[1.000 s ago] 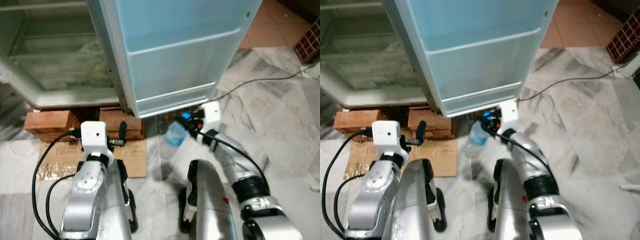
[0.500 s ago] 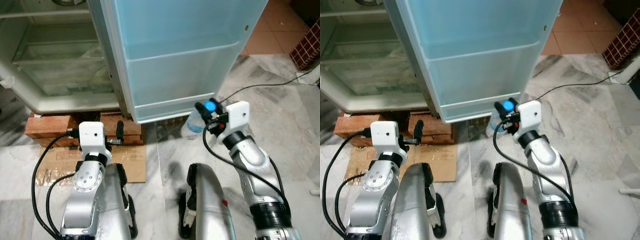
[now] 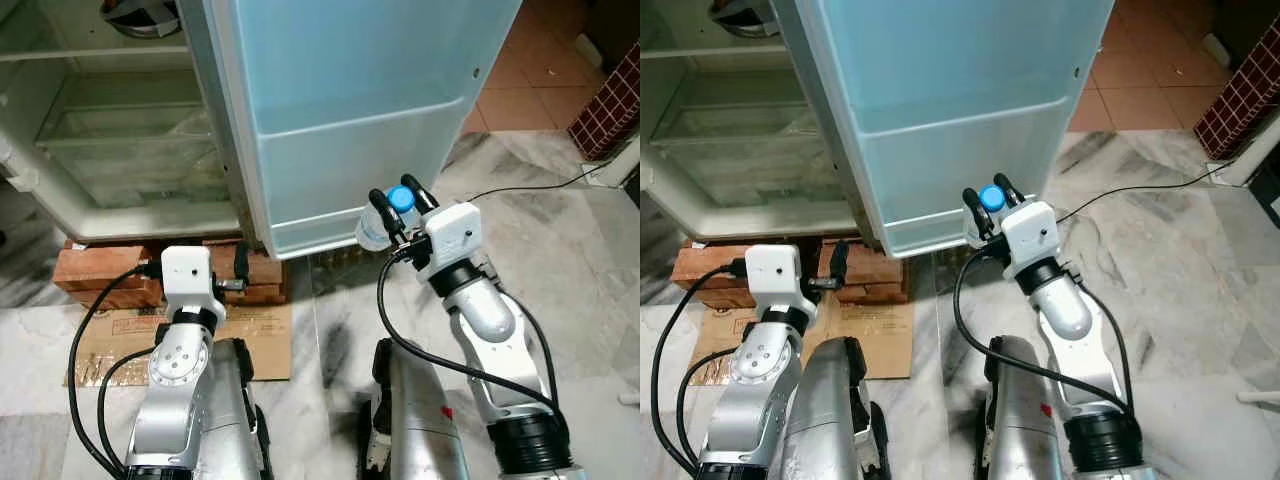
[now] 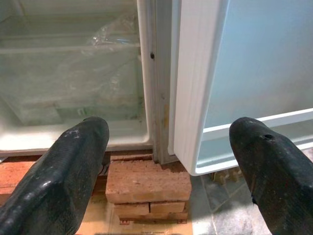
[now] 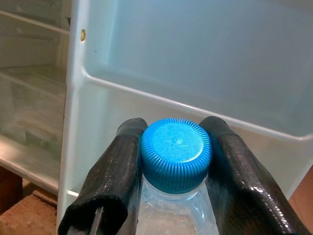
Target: Restocking fridge
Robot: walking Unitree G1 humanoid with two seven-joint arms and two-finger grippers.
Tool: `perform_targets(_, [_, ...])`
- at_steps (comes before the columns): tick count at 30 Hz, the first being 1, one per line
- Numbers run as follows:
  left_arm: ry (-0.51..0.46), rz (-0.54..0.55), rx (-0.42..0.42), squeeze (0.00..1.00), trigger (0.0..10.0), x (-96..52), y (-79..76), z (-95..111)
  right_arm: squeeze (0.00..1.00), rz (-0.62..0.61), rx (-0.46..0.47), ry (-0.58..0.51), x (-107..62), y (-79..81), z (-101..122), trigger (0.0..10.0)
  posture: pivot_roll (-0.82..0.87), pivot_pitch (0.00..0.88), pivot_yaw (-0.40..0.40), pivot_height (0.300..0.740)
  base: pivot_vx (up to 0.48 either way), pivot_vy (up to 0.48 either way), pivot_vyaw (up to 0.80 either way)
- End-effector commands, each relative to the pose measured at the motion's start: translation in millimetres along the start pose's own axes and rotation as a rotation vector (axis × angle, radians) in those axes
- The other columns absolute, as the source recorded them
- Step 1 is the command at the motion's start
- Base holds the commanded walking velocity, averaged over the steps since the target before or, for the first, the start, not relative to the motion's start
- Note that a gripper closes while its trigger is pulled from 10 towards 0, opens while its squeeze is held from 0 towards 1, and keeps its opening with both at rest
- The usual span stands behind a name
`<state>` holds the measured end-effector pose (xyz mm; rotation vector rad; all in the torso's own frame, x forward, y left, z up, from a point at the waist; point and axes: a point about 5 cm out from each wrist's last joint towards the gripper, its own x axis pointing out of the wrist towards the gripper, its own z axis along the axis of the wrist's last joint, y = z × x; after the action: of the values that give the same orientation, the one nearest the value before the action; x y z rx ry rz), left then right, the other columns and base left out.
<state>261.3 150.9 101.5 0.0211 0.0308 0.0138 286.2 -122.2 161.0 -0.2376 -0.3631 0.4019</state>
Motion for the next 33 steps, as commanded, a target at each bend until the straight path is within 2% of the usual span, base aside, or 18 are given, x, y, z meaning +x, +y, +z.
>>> perform_targets(1, [0.002,-0.004,0.005,0.0,10.0,-1.6,0.3,-2.8,0.0,0.022,-0.012,-0.044,2.9,8.2,5.6,10.0,0.02,0.115,0.005,0.568,0.0,0.0,0.0])
perform_targets(5, [-0.038,-0.035,-0.009,0.0,10.0,-3.8,-2.7,3.5,0.0,0.107,-0.048,-0.145,13.9,23.1,18.1,10.0,0.03,0.138,0.003,0.568,0.068,0.0,0.0])
perform_targets(9, [-0.038,-0.035,-0.006,0.0,10.0,-5.7,-1.8,2.5,0.0,0.129,-0.105,-0.168,19.4,21.5,20.6,10.0,0.04,0.148,0.001,0.568,0.309,0.0,0.0])
perform_targets(12, [-0.037,-0.035,-0.006,0.0,10.0,-6.1,-1.7,1.7,0.0,0.131,-0.11,-0.169,19.5,19.9,20.0,10.0,0.04,0.148,0.002,0.568,0.328,0.0,0.3])
perform_targets(17, [-0.023,-0.009,0.001,0.0,10.0,-4.2,-0.8,0.5,0.0,0.058,-0.059,-0.087,19.8,14.7,12.4,10.0,0.03,0.139,0.001,0.568,0.063,0.0,0.0])
perform_targets(19, [-0.016,-0.011,-0.002,0.0,10.0,-4.7,0.0,-2.3,0.0,0.038,-0.046,-0.041,14.4,16.3,5.3,10.0,0.03,0.131,0.0,0.568,0.0,0.0,0.0])
perform_targets(23, [-0.008,-0.018,-0.003,0.0,10.0,-5.2,0.3,-5.9,0.0,-0.01,0.068,0.0,8.5,14.3,0.2,10.0,0.02,0.107,0.005,0.573,0.0,0.0,0.0])
perform_targets(27, [-0.01,-0.022,-0.007,0.0,10.0,-2.7,-0.7,-6.2,0.0,-0.038,0.106,-0.006,11.2,13.5,0.9,10.0,0.01,0.088,0.009,0.593,0.0,0.0,0.0])
perform_targets(29, [-0.029,-0.023,-0.007,0.0,10.0,5.2,-2.0,-1.6,0.0,-0.055,0.112,-0.017,18.1,14.4,6.1,10.0,0.01,0.064,0.015,0.613,0.0,0.0,0.0])
perform_targets(33, [-0.038,-0.024,-0.007,0.0,10.0,10.5,-2.1,0.0,0.0,-0.058,0.115,-0.018,21.0,13.6,7.3,10.0,0.01,0.048,0.018,0.632,0.0,0.0,0.0])
